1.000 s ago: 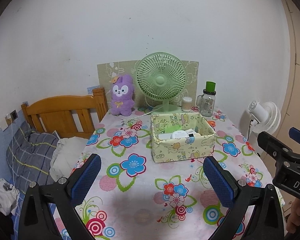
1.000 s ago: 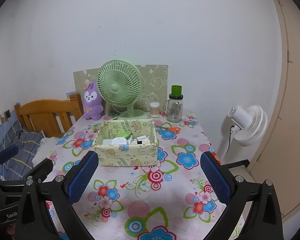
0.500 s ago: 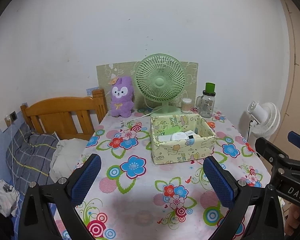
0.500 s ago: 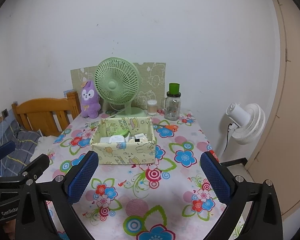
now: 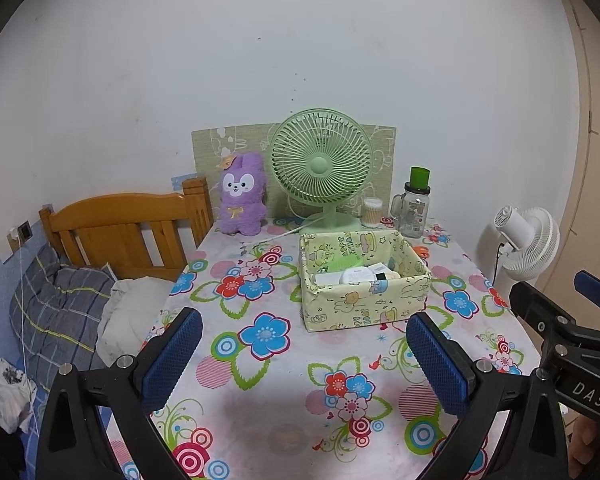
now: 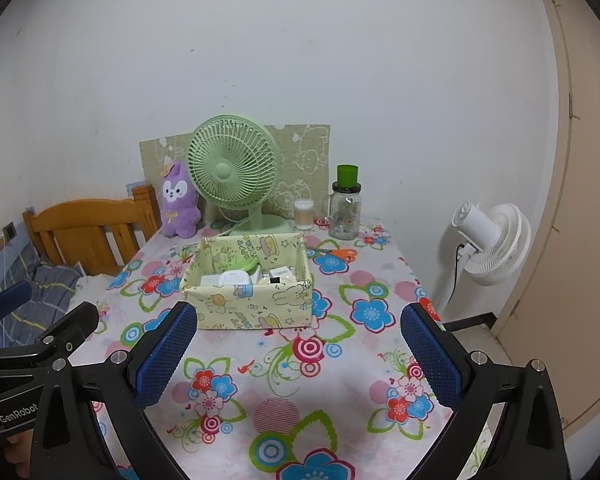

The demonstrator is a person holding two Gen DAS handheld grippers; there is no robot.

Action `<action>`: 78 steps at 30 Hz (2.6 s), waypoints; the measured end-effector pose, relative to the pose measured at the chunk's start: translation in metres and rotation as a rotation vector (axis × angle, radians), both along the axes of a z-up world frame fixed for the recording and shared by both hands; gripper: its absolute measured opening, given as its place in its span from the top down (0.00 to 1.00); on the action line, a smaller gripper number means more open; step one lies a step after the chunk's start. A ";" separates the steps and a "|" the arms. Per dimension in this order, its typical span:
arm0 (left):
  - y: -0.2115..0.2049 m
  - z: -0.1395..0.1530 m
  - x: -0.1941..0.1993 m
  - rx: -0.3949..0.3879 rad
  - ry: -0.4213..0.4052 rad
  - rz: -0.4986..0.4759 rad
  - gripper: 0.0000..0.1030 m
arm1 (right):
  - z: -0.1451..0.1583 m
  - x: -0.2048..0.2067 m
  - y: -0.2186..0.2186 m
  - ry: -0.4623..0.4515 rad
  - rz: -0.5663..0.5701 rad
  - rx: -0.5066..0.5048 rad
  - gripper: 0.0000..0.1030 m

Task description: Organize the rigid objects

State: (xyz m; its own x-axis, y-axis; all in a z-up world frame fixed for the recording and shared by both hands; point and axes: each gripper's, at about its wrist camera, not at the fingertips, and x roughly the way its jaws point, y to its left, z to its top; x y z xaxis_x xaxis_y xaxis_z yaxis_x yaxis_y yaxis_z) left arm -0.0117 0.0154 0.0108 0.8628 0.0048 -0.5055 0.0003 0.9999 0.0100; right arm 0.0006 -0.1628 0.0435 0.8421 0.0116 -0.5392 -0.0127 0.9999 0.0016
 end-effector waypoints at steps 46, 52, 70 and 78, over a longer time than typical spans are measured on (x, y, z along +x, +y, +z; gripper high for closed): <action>0.001 -0.002 0.001 0.002 0.004 -0.005 0.00 | -0.006 -0.003 0.003 0.004 -0.019 0.009 0.00; 0.002 -0.002 0.000 0.002 0.006 -0.006 0.00 | -0.007 -0.004 0.003 0.008 -0.022 0.009 0.00; 0.002 -0.002 -0.002 0.001 0.006 -0.001 0.00 | -0.006 -0.006 0.002 0.007 -0.017 0.006 0.00; 0.003 -0.002 -0.003 0.002 0.004 0.001 0.00 | -0.005 -0.006 0.004 0.008 -0.015 0.004 0.00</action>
